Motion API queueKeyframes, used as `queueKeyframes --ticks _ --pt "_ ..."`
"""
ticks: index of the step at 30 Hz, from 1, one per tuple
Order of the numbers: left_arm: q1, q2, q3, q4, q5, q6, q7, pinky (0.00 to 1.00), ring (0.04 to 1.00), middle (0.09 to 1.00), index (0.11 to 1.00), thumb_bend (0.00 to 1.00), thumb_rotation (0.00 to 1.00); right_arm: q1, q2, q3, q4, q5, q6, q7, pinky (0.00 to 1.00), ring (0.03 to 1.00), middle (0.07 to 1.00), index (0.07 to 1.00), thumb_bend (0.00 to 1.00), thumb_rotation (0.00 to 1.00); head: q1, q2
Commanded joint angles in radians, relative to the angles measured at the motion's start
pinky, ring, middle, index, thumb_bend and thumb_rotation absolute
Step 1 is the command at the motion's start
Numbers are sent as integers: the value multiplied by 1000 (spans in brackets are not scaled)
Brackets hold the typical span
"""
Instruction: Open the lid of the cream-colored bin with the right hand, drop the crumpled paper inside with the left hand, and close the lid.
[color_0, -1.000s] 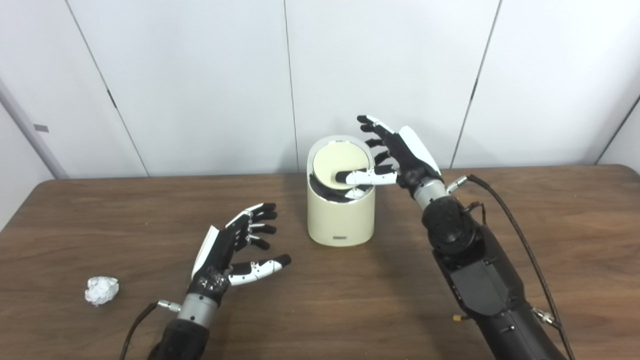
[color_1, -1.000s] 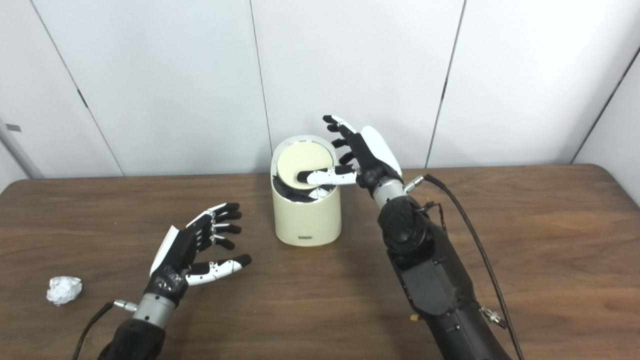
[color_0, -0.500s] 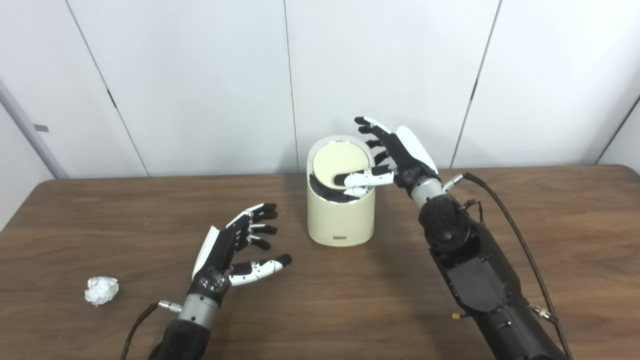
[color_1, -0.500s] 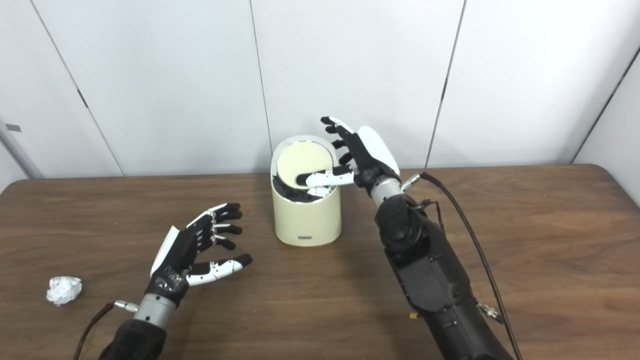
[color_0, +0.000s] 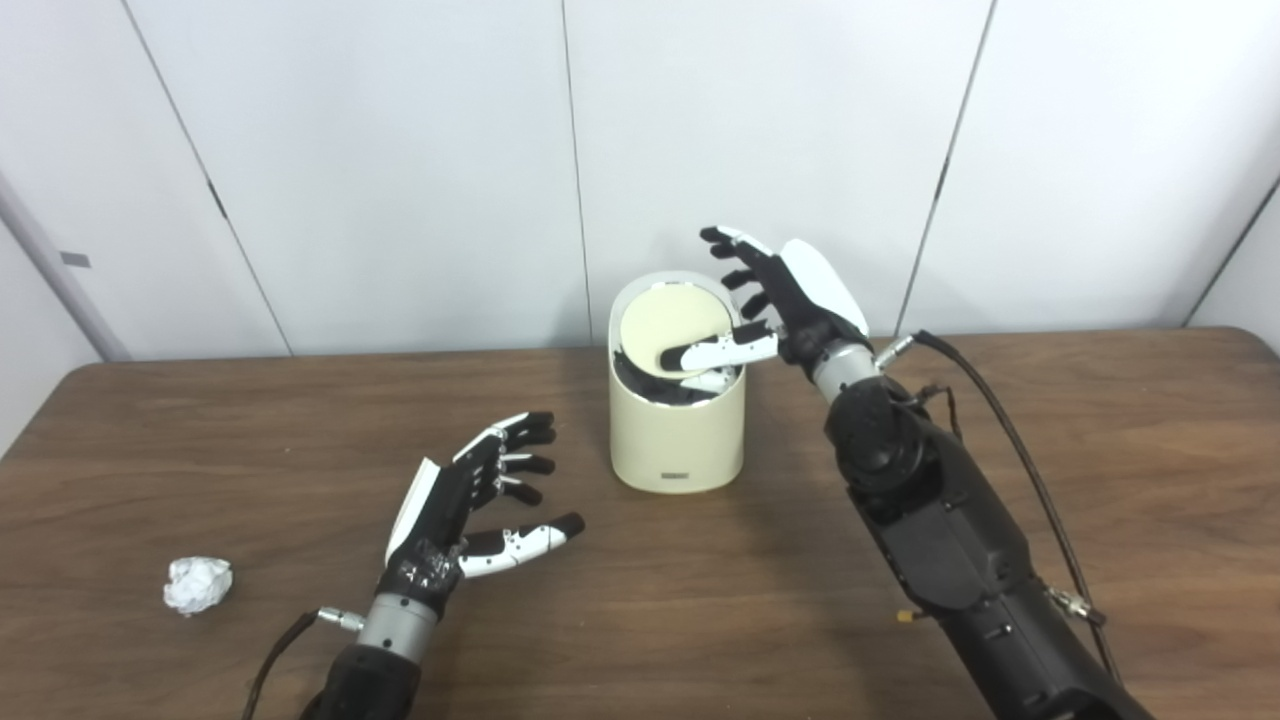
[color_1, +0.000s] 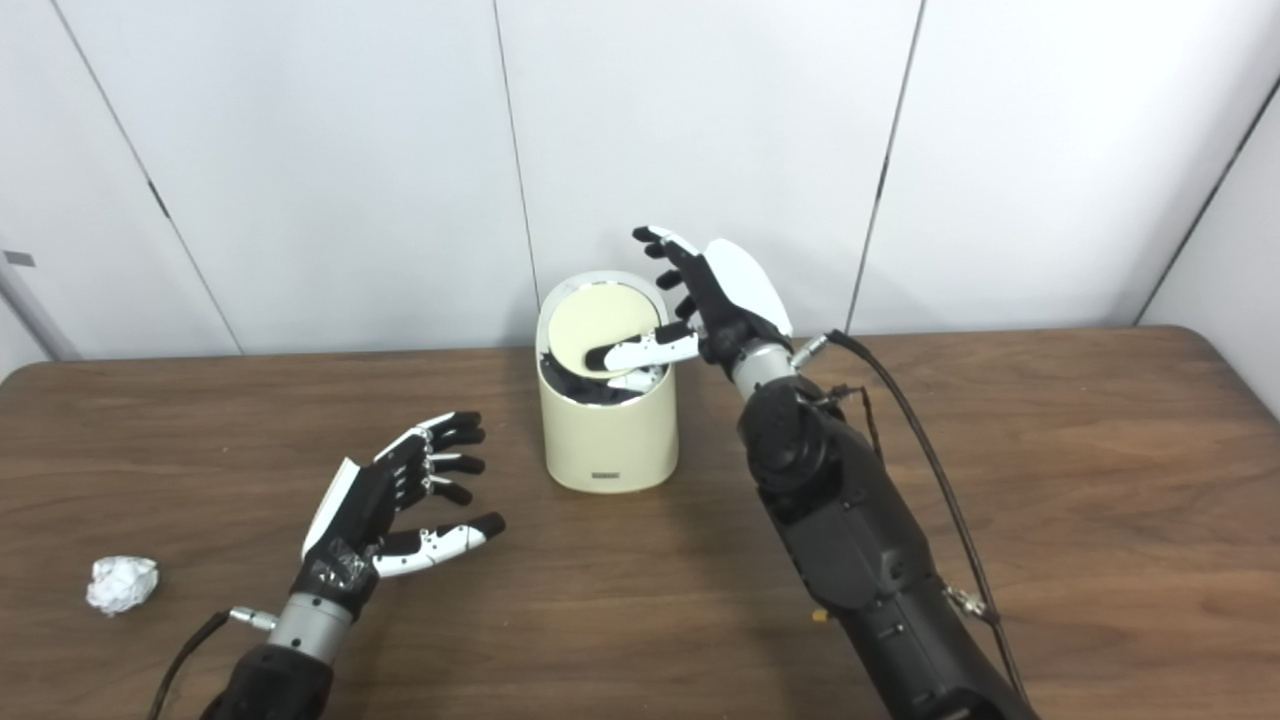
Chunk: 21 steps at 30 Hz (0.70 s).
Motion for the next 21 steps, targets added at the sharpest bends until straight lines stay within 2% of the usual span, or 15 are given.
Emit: queueKeyframes --ticks 1,5,12,18,21 --pt "-24 -1 -1 -44 4 -16 8 586 717 809 830 726 70 -44 -13 11 -31 -31 5 8 640 788 867 874 862 283 0 1" --pt "-22 -1 0 -47 -4 -15 3 587 715 809 830 719 64 -44 -28 31 -47 -55 12 23 683 804 871 878 866 190 -1 4" --pt "-20 1 -1 -45 5 -18 8 580 710 798 822 725 78 -34 -58 68 -74 -104 16 44 689 818 869 879 871 70 -4 11" --pt "-20 0 0 -44 -2 -13 5 588 718 799 823 732 81 -24 -64 70 -79 -109 19 48 678 814 865 879 848 7 -6 12" --pt "-23 1 -1 -41 1 -15 6 590 719 802 824 730 85 -22 -65 68 -79 -108 18 48 676 814 866 880 825 7 -6 11"
